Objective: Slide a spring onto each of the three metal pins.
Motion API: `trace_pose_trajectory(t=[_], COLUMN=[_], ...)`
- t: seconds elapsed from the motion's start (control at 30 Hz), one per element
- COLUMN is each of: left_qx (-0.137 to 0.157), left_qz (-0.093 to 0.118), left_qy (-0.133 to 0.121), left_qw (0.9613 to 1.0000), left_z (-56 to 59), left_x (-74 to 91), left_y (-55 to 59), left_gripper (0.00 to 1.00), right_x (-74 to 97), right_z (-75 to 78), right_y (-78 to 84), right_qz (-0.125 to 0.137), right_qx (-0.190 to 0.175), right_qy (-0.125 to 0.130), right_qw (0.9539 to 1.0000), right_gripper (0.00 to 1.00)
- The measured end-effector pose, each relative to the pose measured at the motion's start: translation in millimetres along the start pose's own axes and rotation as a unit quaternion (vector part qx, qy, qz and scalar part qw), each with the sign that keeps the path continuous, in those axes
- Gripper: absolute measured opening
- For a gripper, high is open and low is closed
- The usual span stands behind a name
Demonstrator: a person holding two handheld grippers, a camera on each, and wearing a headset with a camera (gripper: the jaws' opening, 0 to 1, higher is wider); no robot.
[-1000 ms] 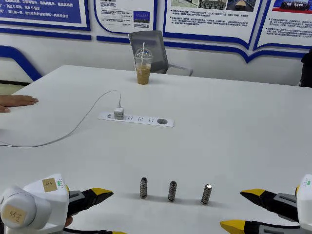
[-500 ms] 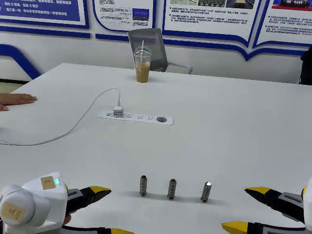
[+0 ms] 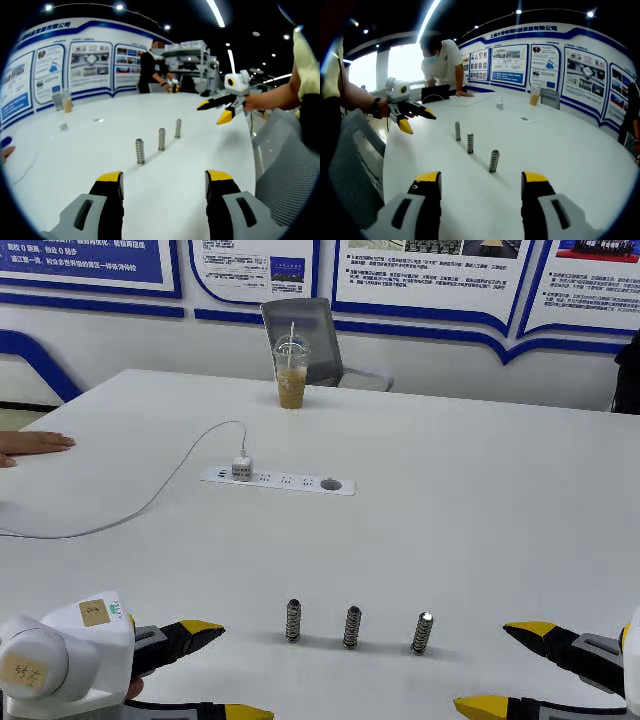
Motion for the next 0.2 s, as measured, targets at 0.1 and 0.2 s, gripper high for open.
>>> trace_pose_trajectory(t=[0.1, 0.2], left_qx=[0.001, 0.001], left_qz=[0.000, 0.000], left_qy=[0.000, 0.000], left_qw=[1.0000, 1.0000], left_z=[-0.5, -0.5], left_x=[-0.3, -0.2], left_y=[0.7, 0.3], left_gripper=[0.67, 0.67], right_x=[0.3, 0.4], right_z=[0.0, 0.1], right_y=[-0.6, -0.2], right_qz=[0.001, -0.001], right_qx=[0.000, -0.001], right_qy=[0.001, 0.001], right_qw=[1.0000, 1.0000], right_gripper=[0.66, 0.66])
Point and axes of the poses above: the centre of the closed fingertips' face, and the gripper's own axes: x roughly backward along the fingers, z roughly to its right, y roughly out of its underside, the point moved 6 cm from there along x, roughly backward along the fingers, and after that the axes turned 2 degrees about -y, right-handed, at the moved point
